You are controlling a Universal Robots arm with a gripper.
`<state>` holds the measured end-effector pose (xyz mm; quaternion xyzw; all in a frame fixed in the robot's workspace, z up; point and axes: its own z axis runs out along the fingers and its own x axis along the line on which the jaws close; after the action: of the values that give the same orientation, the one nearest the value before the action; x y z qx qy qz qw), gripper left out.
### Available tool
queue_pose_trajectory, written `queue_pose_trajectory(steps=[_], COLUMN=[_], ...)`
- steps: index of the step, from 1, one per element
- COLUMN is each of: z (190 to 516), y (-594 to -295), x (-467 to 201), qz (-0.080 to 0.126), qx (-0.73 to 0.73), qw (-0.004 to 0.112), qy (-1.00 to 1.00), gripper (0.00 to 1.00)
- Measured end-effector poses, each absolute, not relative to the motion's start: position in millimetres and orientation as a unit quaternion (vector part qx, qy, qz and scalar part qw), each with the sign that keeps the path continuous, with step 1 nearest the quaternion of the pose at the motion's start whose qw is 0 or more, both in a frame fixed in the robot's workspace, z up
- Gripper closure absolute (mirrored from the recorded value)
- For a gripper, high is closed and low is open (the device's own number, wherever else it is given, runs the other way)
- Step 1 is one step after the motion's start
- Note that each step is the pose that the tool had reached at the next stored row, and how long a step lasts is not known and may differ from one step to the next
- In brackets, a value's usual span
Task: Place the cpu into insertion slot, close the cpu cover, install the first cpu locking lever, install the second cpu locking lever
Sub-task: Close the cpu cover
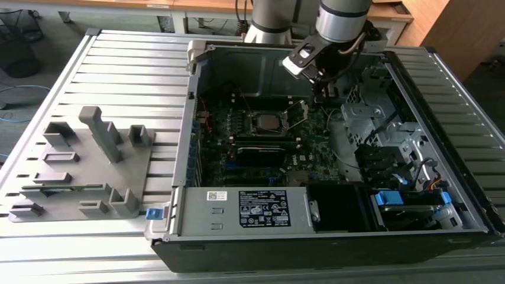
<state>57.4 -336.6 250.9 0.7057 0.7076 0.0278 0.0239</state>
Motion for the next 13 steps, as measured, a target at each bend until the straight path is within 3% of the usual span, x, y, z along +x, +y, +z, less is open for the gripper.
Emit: queue_pose_trajectory(steps=[13], z=[239.8], y=[-336.2], x=[50.1], qz=[0.029], qx=[0.706], qw=[0.025], qy=[0.708], gripper=[0.89])
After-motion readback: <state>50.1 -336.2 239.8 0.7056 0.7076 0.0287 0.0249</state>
